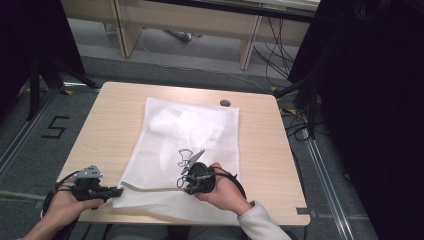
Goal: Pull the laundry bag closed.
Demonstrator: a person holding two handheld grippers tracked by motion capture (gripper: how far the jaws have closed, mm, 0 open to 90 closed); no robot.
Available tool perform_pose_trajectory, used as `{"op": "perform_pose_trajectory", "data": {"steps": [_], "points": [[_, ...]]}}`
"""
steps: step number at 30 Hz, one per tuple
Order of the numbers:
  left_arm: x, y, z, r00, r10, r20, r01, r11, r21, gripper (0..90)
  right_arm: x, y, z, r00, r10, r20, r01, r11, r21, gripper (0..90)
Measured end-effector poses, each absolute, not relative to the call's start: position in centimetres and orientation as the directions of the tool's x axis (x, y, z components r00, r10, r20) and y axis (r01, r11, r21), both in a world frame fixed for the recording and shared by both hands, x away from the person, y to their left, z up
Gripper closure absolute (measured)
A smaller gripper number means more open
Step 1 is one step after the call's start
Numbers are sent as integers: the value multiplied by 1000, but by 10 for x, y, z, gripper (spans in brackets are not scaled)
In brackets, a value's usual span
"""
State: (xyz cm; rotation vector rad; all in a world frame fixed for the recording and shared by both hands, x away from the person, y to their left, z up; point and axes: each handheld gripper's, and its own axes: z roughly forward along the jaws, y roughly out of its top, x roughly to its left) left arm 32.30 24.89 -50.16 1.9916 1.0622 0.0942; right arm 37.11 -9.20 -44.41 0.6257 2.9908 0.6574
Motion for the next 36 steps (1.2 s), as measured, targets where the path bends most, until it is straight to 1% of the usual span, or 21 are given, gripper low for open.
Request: {"op": "perform_pose_trajectory", "data": {"steps": [2, 6, 8, 12, 19, 20, 22, 23, 24, 29, 30, 34, 36], "points": [[323, 250, -500, 638, 709, -300, 651, -289, 702, 860, 371, -93, -444, -924, 377, 68, 371, 833, 410, 823], [325, 250, -501, 648, 701, -297, 646, -300, 702, 860, 371, -95, -443, -917, 394, 66, 386, 828, 406, 823], [325, 248, -502, 640, 708, -299, 641, -279, 715, 861, 371, -97, -444, -917, 392, 71, 386, 828, 407, 823], [327, 250, -500, 650, 701, -295, 644, -300, 704, 860, 371, -97, -444, -917, 395, 60, 384, 829, 407, 823], [328, 249, -501, 647, 702, -297, 640, -288, 713, 860, 370, -100, -443, -912, 403, 70, 395, 823, 408, 823], [329, 250, -500, 654, 694, -300, 644, -304, 702, 860, 370, -101, -443, -913, 402, 65, 392, 824, 409, 823], [330, 250, -501, 650, 701, -294, 637, -292, 713, 860, 370, -102, -443, -907, 415, 70, 406, 819, 405, 823], [330, 251, -500, 649, 701, -296, 647, -304, 699, 860, 370, -103, -443, -912, 404, 71, 396, 823, 407, 823], [330, 251, -500, 647, 699, -305, 652, -299, 697, 860, 370, -103, -443, -905, 420, 67, 409, 817, 405, 823], [330, 250, -500, 645, 704, -299, 649, -298, 700, 860, 370, -105, -443, -908, 414, 61, 401, 820, 408, 823], [330, 250, -501, 651, 700, -292, 636, -295, 713, 860, 370, -105, -443, -907, 416, 61, 404, 819, 408, 823], [329, 250, -501, 642, 705, -300, 646, -287, 707, 861, 369, -107, -442, -903, 424, 70, 414, 814, 407, 823], [329, 250, -501, 642, 706, -299, 647, -289, 706, 860, 370, -108, -443, -907, 417, 61, 404, 819, 406, 823]]}}
